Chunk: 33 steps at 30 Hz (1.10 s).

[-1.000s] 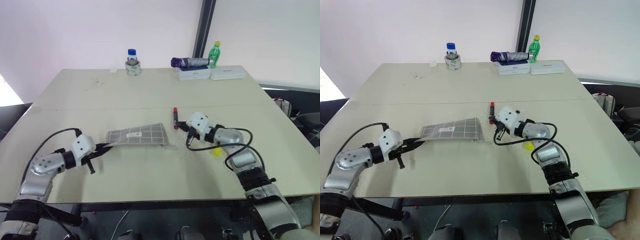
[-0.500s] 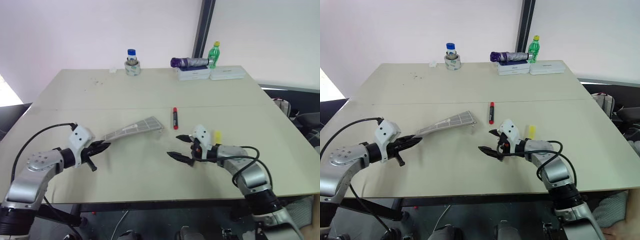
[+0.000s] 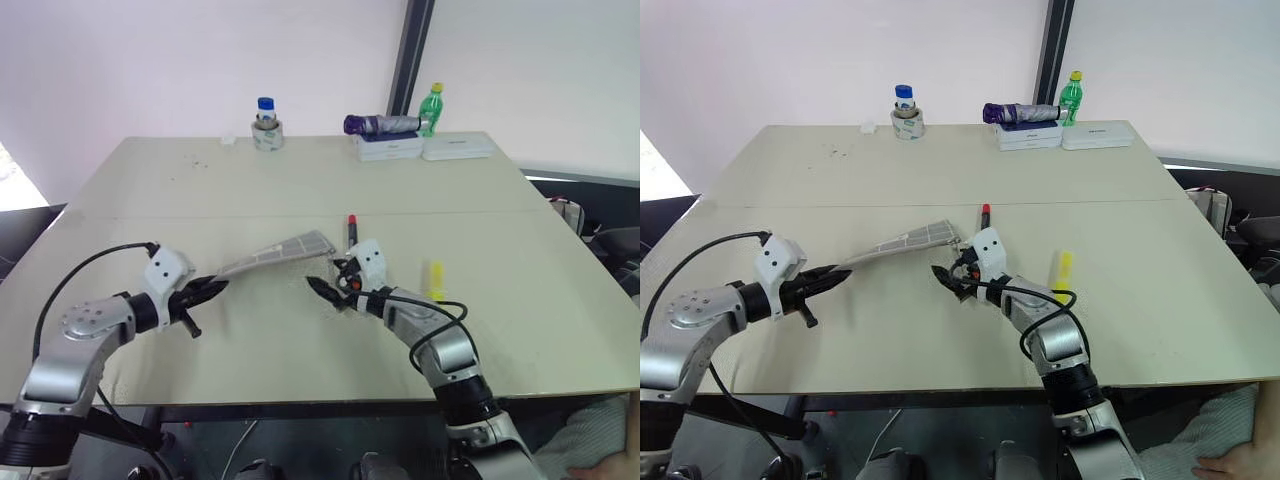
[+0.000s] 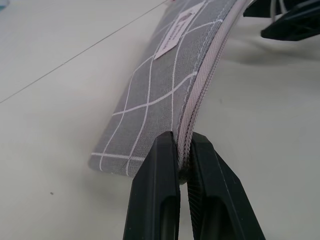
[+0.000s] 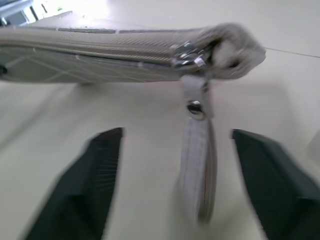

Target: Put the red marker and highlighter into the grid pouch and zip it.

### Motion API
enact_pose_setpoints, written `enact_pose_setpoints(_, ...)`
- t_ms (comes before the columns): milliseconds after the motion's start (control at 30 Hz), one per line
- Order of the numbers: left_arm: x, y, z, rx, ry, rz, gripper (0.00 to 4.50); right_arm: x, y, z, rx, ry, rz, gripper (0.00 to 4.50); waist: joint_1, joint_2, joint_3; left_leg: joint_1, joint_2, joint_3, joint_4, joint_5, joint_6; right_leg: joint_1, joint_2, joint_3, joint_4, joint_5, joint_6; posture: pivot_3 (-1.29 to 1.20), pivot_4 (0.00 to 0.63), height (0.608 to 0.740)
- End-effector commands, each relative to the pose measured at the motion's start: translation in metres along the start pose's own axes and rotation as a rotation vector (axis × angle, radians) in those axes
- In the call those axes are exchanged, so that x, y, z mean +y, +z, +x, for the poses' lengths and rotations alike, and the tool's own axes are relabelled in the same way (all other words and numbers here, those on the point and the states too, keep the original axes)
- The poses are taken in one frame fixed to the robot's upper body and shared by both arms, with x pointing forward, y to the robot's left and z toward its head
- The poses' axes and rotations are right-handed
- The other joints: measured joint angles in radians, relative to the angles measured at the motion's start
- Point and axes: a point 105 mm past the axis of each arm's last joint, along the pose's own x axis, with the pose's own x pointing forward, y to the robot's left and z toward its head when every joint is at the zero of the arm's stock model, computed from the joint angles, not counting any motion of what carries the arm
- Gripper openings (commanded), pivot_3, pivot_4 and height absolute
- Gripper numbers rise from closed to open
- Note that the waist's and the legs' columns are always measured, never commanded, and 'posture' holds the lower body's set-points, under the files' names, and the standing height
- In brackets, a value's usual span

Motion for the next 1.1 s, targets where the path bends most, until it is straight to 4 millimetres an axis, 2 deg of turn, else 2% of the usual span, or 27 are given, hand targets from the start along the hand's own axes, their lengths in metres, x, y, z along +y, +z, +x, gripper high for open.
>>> enact_pose_setpoints(33,0.003,0.012,-0.003,-0.034,0.023,0.059,0.0,0.0,0.017,-0.002,-0.054,0.018,-0.002,1.49,0.0,0.0,0.0,0.0,0.0,0.0,0.0,0.0,0.0,0.0,0.0,0.0,0.0,0.0,0.0,0.0,0.15,0.74)
enact_pose_setpoints(133,0.002,0.011,-0.001,-0.036,0.026,0.06,0.0,-0.005,0.014,-0.006,-0.024,0.011,-0.052,0.03,0.001,0.0,0.0,0.0,0.0,0.0,0.0,-0.001,0.001,0.0,0.0,0.0,0.0,0.0,0.0,0.0,0.15,0.74)
enact_pose_setpoints(233,0.002,0.007,0.0,-0.016,0.038,0.075,0.0,-0.014,0.017,-0.011,-0.005,-0.016,-0.11,0.03,0.0,0.0,0.0,0.0,0.0,0.0,0.0,-0.001,0.002,0.0,0.0,0.0,0.0,0.0,0.0,0.0,0.15,0.74)
enact_pose_setpoints(367,-0.002,0.007,0.004,0.004,0.034,0.167,0.0,-0.023,0.015,-0.02,0.128,-0.017,-0.445,0.03,0.0,0.0,0.0,0.0,0.0,0.0,0.0,-0.002,0.003,0.0,0.0,0.0,0.0,0.0,0.0,0.0,0.15,0.74)
enact_pose_setpoints(400,-0.006,0.008,0.006,0.002,0.029,0.182,0.0,-0.022,0.015,-0.02,0.145,-0.013,-0.481,0.03,0.0,0.0,0.0,0.0,0.0,0.0,0.0,-0.002,0.004,0.0,0.0,0.0,0.0,0.0,0.0,0.0,0.15,0.74)
enact_pose_setpoints(533,-0.025,0.012,0.014,-0.001,-0.01,0.195,0.0,-0.007,0.014,-0.013,0.178,0.012,-0.521,0.03,-0.002,0.0,0.0,0.0,0.0,0.0,0.0,-0.002,0.004,-0.001,0.001,0.0,0.0,0.0,0.0,0.0,0.15,0.74)
enact_pose_setpoints(700,-0.04,0.012,0.022,0.029,-0.006,0.213,0.0,0.006,-0.016,-0.016,0.317,0.034,-0.549,0.03,0.002,-0.001,0.0,0.0,0.0,0.0,0.0,-0.002,0.003,-0.001,0.0,0.001,0.0,0.0,0.0,0.0,0.15,0.74)
enact_pose_setpoints(833,-0.055,0.013,0.031,0.053,-0.01,0.199,0.0,0.007,-0.004,-0.01,0.283,0.017,-0.53,0.03,0.003,-0.002,0.0,0.0,-0.001,0.0,0.0,-0.002,0.004,0.0,-0.001,0.001,0.0,0.0,0.0,0.0,0.15,0.74)
enact_pose_setpoints(967,-0.076,0.005,0.031,0.106,-0.118,0.293,0.0,0.01,0.0,-0.008,0.264,0.04,-0.479,0.03,-0.001,-0.002,0.001,0.0,-0.001,0.0,0.0,-0.002,0.004,0.0,0.0,0.001,0.0,0.0,0.0,0.0,0.15,0.74)
enact_pose_setpoints(1033,-0.074,0.0,0.025,0.147,-0.125,0.34,0.0,0.009,-0.003,-0.012,0.281,0.056,-0.517,0.03,0.0,-0.002,0.001,0.0,0.0,0.0,-0.001,-0.002,0.004,-0.001,0.001,0.001,-0.001,0.0,0.0,0.0,0.15,0.74)
enact_pose_setpoints(1100,-0.07,0.0,0.025,0.149,-0.107,0.321,0.0,0.018,-0.002,-0.014,0.267,0.106,-0.533,0.03,0.001,-0.002,0.001,0.0,0.0,0.0,-0.001,-0.002,0.004,-0.001,0.0,0.001,-0.001,0.0,0.0,0.0,0.15,0.74)
